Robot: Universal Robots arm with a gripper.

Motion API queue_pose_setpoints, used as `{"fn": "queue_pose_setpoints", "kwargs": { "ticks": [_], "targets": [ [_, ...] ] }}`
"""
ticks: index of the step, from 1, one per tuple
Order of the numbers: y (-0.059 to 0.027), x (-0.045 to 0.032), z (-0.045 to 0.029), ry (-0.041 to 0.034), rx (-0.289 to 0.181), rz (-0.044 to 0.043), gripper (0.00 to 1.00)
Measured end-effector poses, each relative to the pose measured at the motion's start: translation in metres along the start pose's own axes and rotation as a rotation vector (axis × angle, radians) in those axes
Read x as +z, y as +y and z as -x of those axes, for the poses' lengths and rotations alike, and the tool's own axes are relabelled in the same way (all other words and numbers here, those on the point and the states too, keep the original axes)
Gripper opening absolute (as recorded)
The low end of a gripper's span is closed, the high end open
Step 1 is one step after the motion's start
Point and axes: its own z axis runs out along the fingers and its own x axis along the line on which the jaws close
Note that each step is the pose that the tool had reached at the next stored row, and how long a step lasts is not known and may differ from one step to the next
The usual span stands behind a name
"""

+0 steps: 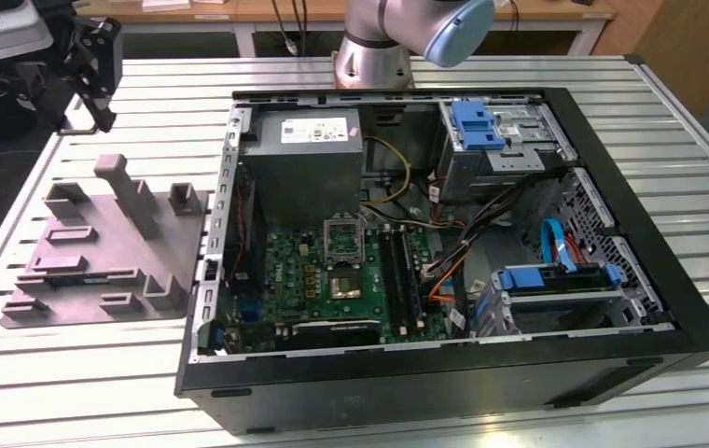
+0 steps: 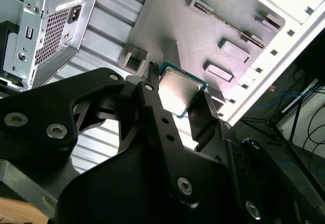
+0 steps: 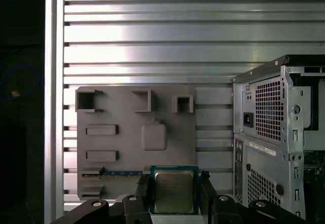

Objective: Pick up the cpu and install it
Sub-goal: 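Pick up the cpu and move it towards the insertion slot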

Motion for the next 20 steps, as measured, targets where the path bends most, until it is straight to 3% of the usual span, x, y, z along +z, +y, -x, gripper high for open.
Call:
{"fn": "queue_pose_setpoints", "kwargs": {
  "ticks": [6, 14, 20],
  "targets": [
    [0.0001, -0.0001, 0.0046, 0.0001, 0.000, -0.0001, 0.47],
    [0.0004, -0.0001, 0.0167, 0.0001, 0.000, -0.0001, 0.47],
    [0.0004, -0.0001, 0.0191, 0.0000, 0.000, -0.0001, 0.47]
  ]
}}
